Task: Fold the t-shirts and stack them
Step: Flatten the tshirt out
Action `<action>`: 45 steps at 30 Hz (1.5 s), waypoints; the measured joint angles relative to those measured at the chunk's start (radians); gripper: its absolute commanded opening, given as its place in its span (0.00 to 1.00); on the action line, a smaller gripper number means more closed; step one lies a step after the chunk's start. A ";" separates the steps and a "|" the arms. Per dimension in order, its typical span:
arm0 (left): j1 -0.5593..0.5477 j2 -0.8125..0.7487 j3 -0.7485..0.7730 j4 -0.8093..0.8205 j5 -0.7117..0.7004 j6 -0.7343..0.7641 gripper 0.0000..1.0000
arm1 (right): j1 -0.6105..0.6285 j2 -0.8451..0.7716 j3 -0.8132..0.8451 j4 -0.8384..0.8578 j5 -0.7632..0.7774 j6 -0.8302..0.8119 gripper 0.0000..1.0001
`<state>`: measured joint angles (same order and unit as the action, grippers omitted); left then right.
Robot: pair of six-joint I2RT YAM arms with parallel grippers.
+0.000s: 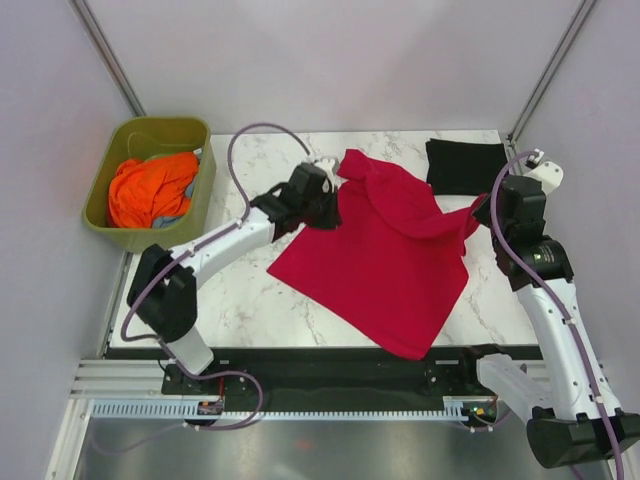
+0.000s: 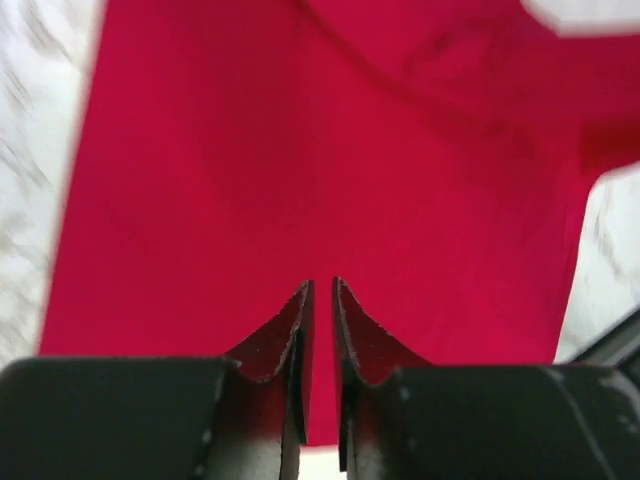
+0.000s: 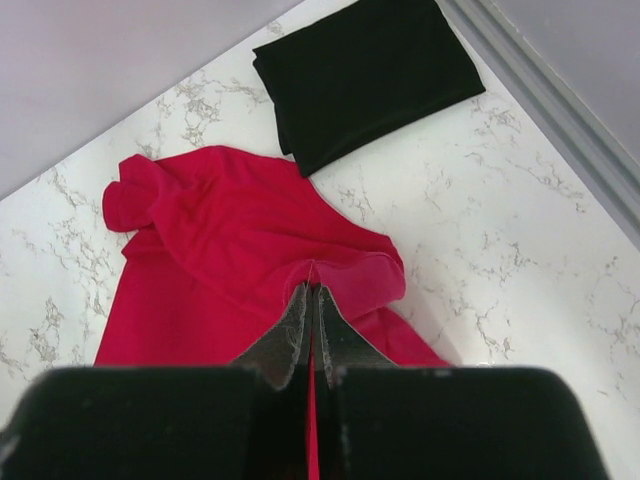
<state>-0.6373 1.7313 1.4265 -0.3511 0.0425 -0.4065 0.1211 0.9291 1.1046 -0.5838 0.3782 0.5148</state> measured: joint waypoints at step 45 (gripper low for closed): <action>-0.387 -0.116 -0.289 -0.202 -0.133 0.014 0.42 | 0.000 -0.188 -0.373 0.213 -0.250 0.293 0.00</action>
<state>-1.0241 1.6157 1.1378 -0.5529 -0.0906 -0.3923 0.1211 0.7406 0.7311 -0.3710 0.1284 0.8082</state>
